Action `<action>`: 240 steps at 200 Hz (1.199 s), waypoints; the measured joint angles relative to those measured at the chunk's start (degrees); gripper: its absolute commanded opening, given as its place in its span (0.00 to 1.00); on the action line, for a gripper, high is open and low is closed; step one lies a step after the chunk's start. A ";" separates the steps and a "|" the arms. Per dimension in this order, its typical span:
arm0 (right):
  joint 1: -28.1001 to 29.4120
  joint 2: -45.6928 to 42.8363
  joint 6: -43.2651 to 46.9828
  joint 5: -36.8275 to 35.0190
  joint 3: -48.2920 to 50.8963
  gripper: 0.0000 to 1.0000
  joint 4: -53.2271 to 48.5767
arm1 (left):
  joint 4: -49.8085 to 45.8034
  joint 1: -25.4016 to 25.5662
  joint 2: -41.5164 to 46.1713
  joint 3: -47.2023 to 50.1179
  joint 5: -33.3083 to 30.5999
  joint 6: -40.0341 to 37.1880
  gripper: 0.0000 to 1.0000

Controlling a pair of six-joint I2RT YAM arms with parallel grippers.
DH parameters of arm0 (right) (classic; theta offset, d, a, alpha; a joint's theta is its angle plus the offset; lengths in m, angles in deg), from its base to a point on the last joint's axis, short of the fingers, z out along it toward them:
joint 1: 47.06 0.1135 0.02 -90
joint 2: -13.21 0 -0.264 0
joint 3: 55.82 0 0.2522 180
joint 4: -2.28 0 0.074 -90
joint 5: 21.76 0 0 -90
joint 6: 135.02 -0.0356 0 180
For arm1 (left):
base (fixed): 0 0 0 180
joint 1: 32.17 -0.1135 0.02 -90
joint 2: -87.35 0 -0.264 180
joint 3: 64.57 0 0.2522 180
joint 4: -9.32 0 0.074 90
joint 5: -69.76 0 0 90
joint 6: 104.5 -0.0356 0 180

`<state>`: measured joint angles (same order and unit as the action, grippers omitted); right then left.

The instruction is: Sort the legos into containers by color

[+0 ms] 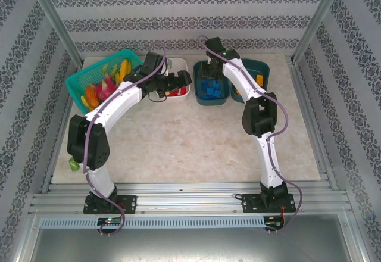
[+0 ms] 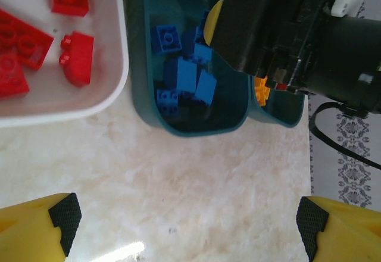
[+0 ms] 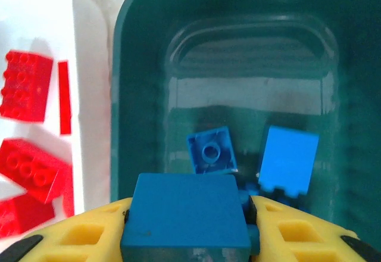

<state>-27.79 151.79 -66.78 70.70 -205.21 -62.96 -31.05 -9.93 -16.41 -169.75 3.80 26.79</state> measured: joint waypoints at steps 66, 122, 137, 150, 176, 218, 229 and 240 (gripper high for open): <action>-2.29 11.45 0.79 0.02 -11.39 0.37 -0.15 | 0.50 -1.07 -11.93 -13.77 1.99 -0.94 0.95; -3.04 14.75 0.66 0.22 -13.27 0.48 -0.17 | 0.48 -1.36 -16.41 -19.63 3.89 -1.22 0.94; -3.04 14.75 0.57 0.28 -13.55 0.56 -0.20 | 0.35 -1.36 -16.63 -19.63 4.13 -1.22 0.94; -3.04 14.75 0.42 0.46 -13.57 0.61 -0.22 | 0.15 -1.36 -16.68 -19.63 4.31 -1.22 0.94; -3.02 14.71 0.70 0.52 -13.57 0.66 -0.52 | 0.09 -1.36 -16.68 -19.63 4.46 -1.25 0.94; -2.80 12.83 0.76 0.50 -13.51 0.68 -0.70 | -0.22 -1.36 -16.17 -19.02 4.20 -1.40 0.94; -2.60 10.69 0.74 0.33 -12.66 0.67 -0.76 | -0.50 -1.36 -14.88 -17.31 4.00 -1.46 0.94; -2.19 6.82 0.72 0.04 -9.92 0.67 -0.46 | -0.94 -1.36 -12.33 -14.12 3.78 -1.51 0.94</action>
<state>-29.98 158.61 -66.06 70.74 -215.13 -63.42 -31.99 -11.28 -28.74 -183.86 7.58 25.29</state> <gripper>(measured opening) 0.669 0.938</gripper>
